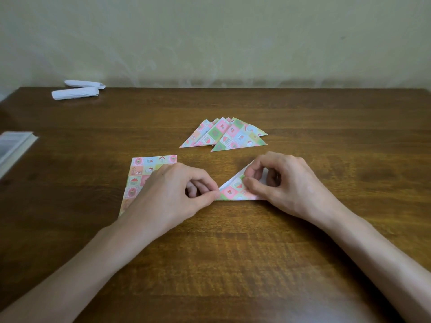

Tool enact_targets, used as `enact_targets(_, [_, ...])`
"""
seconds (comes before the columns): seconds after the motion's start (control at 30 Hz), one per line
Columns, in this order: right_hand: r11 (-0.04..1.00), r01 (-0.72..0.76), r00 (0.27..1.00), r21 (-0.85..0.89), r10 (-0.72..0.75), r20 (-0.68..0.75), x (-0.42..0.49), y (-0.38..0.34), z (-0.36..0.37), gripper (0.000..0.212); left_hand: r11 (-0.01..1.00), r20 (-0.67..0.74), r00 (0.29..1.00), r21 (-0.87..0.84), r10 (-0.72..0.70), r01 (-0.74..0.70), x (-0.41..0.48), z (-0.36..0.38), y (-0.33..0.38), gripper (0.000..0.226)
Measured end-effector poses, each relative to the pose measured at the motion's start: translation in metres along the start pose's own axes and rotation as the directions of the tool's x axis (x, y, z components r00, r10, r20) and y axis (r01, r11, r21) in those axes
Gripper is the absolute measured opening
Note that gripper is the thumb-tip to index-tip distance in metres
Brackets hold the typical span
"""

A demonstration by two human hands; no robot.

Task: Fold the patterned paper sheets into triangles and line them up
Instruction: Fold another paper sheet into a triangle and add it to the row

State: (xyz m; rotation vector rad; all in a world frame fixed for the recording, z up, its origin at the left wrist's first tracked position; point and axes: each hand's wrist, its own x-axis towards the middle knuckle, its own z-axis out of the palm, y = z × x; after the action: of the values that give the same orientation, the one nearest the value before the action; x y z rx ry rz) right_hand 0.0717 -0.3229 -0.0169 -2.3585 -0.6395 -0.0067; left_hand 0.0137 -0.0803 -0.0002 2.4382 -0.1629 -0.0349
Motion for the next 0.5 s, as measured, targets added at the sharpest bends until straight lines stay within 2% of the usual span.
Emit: enact_targets(0.5, [0.999,-0.036,0.999,0.006,0.036,-0.033,0.0039,0.0025,0.0046,0.010,0.998,-0.005,0.999,0.033,0.048,-0.048,0.0017,0.0001,-0.0026,0.012])
